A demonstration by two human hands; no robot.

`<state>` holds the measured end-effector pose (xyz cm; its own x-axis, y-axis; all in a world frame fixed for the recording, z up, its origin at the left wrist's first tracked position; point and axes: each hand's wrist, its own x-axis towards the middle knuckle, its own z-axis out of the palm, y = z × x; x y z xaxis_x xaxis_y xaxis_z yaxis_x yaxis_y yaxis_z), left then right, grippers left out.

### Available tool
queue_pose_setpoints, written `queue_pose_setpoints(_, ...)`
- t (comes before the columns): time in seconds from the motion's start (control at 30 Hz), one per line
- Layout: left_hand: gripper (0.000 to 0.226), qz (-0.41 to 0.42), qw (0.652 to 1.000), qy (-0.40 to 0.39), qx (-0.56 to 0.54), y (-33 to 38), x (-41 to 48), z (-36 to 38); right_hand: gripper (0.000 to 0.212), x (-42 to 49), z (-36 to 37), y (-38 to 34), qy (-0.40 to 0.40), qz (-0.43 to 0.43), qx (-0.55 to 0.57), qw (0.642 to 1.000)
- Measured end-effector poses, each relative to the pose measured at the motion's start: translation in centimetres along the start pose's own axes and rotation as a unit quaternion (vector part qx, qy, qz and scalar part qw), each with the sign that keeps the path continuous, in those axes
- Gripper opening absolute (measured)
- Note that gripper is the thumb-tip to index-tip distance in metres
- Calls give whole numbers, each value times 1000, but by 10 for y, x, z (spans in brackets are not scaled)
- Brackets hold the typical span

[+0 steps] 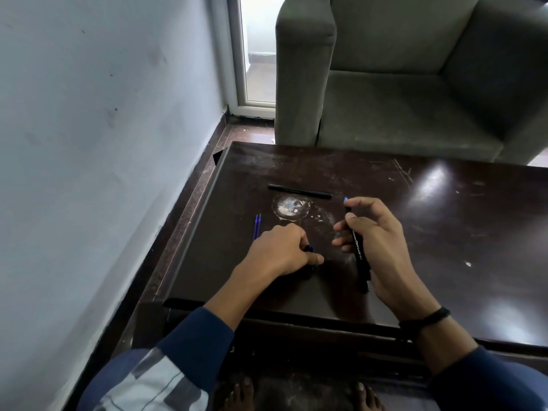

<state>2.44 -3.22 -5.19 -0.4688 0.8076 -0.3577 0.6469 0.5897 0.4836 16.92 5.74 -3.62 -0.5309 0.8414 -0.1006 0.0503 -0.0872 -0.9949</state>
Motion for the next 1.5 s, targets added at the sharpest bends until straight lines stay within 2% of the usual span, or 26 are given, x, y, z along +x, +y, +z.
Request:
queue_pose_setpoints(0.1,40,5,1000,12,-4,-1,0,-3,21,1,1,3,-10,11,-3,1000)
queue_pose_setpoints(0.23,32,14,999,24,-39,-3,1,-3,20,1,3,6,-1,8,1,1000)
queue_pose_setpoints(0.37,34,56,990,45,-126,0,-1,-4,24,3,0,8,27,30,40,998)
queue_pose_setpoints(0.47,34,92,973,30,-209,3,-2,0,22,2,-2,5,17,45,48,998)
queue_pose_setpoints(0.6,25,115,949,-17,-294,9,-5,4,13,-1,0,-2,5,67,142,988)
queue_pose_setpoints(0.7,8,94,916,-15,-389,8,-6,-3,8,2,-1,-4,13,77,196,978)
queue_pose_setpoints(0.77,6,67,897,6,-438,5,-6,-12,6,2,-3,-5,23,88,204,975)
queue_pose_setpoints(0.93,10,43,824,49,-562,-6,-6,-27,5,1,-2,-6,2,76,109,991)
queue_pose_setpoints(1.0,11,39,785,36,-617,-6,-5,-28,3,-1,1,-4,-21,64,62,996)
queue_pose_setpoints(1.07,15,42,760,15,-648,-4,-6,-27,4,-3,3,-1,-39,62,32,997)
queue_pose_setpoints(1.3,17,58,752,19,-657,1,-7,-26,14,0,-1,1,-52,56,4,997)
queue_pose_setpoints(1.5,18,38,760,59,-646,8,-7,-18,8,1,1,6,-31,15,-64,997)
